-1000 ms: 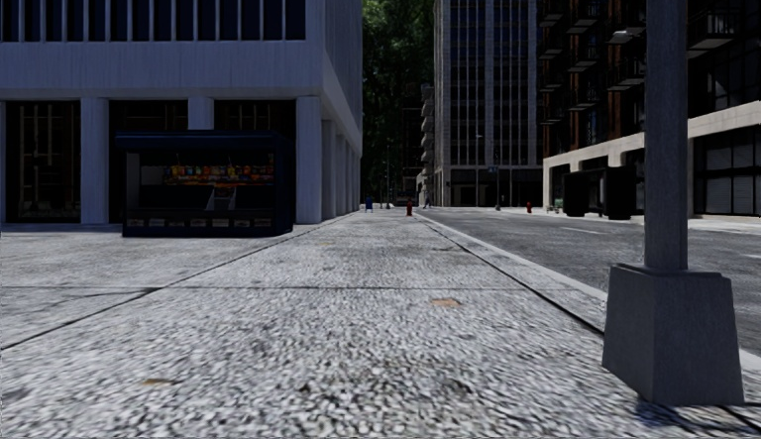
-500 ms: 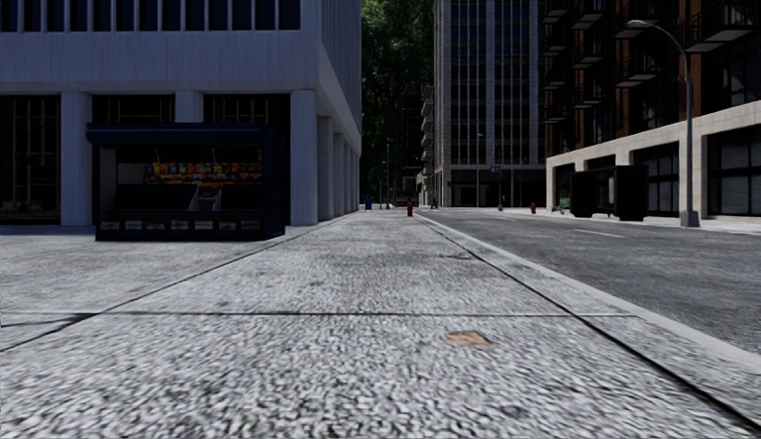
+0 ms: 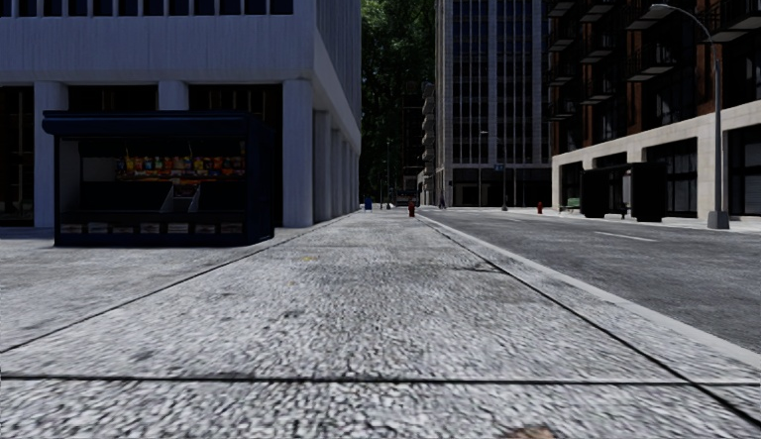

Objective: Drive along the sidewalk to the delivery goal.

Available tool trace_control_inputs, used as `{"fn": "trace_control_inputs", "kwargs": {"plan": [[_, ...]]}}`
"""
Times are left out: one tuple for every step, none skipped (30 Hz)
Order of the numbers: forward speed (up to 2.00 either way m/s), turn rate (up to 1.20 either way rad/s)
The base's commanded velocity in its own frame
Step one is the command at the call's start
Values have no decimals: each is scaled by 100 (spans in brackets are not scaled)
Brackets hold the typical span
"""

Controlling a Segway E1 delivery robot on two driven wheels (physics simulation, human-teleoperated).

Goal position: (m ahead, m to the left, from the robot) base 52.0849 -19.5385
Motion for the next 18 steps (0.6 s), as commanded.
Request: {"fn": "trace_control_inputs", "kwargs": {"plan": [[200, 0], [200, 0], [200, 0], [200, 0], [200, 0], [200, 0], [200, 0], [200, 0], [200, 0], [200, 0], [200, 0], [200, 0], [200, 0], [200, 0], [200, 0], [200, 0], [200, 0], [200, 0]]}}
